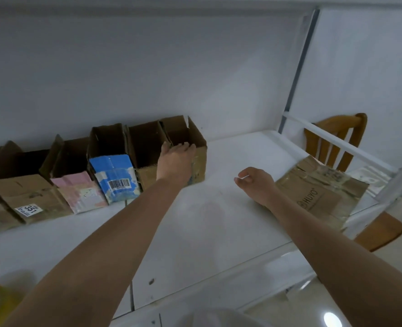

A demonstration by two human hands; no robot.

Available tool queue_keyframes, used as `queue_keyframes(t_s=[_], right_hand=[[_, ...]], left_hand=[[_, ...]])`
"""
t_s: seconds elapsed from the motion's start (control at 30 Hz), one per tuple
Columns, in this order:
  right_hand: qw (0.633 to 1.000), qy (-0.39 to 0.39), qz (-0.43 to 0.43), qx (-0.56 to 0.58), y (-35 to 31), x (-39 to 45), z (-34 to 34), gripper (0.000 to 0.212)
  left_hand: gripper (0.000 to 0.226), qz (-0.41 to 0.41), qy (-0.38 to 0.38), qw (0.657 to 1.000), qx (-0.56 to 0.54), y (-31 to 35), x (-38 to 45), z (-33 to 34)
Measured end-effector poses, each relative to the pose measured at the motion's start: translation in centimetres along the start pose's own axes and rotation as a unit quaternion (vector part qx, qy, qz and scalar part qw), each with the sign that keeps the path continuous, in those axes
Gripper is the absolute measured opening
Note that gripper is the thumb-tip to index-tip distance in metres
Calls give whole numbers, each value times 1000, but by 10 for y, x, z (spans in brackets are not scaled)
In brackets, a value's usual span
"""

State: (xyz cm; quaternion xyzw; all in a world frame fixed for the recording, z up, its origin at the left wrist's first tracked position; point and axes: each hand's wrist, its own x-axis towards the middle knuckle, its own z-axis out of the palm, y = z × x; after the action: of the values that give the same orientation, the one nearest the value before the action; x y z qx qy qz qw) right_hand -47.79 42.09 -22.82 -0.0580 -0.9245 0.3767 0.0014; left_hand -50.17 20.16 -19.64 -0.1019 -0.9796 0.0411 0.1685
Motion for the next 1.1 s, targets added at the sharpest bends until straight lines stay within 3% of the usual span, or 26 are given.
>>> queue_keyframes(t_s=[0.1, 0.27, 0.37, 0.47, 0.53, 0.67, 0.8, 0.93, 1.0, 1.1], right_hand=[[999, 16, -17, -48, 10, -8, -7, 28], [990, 65, 1, -128, 46, -28, -21, 39], [966, 81, 61, -237, 73, -40, -29, 66], [944, 34, 146, -293, 103, -52, -35, 96], [937, -2, 166, -309, 118, -60, -35, 90], [936, -3, 112, -334, 109, -68, -23, 60], [939, -49, 43, -339, 76, -76, 13, 54], [981, -92, -44, -165, 44, -76, 34, 33], [993, -48, -13, -107, 39, -70, 24, 27], [973, 75, -11, -220, 55, -61, -2, 26]], left_hand=[[49, 57, 64, 993, -84, 25, -11, -3], [47, 137, -1, 982, -130, 65, -28, 9], [47, 161, -34, 976, -141, 76, -36, 22], [48, 172, -65, 972, -145, 82, -40, 32], [48, 175, -77, 970, -151, 85, -44, 38], [47, 174, -91, 964, -179, 88, -50, 45], [46, 166, -98, 960, -202, 89, -53, 46], [46, 144, -98, 965, -198, 82, -55, 44], [47, 123, -103, 967, -200, 73, -56, 44], [49, 81, -124, 967, -209, 61, -61, 45]])
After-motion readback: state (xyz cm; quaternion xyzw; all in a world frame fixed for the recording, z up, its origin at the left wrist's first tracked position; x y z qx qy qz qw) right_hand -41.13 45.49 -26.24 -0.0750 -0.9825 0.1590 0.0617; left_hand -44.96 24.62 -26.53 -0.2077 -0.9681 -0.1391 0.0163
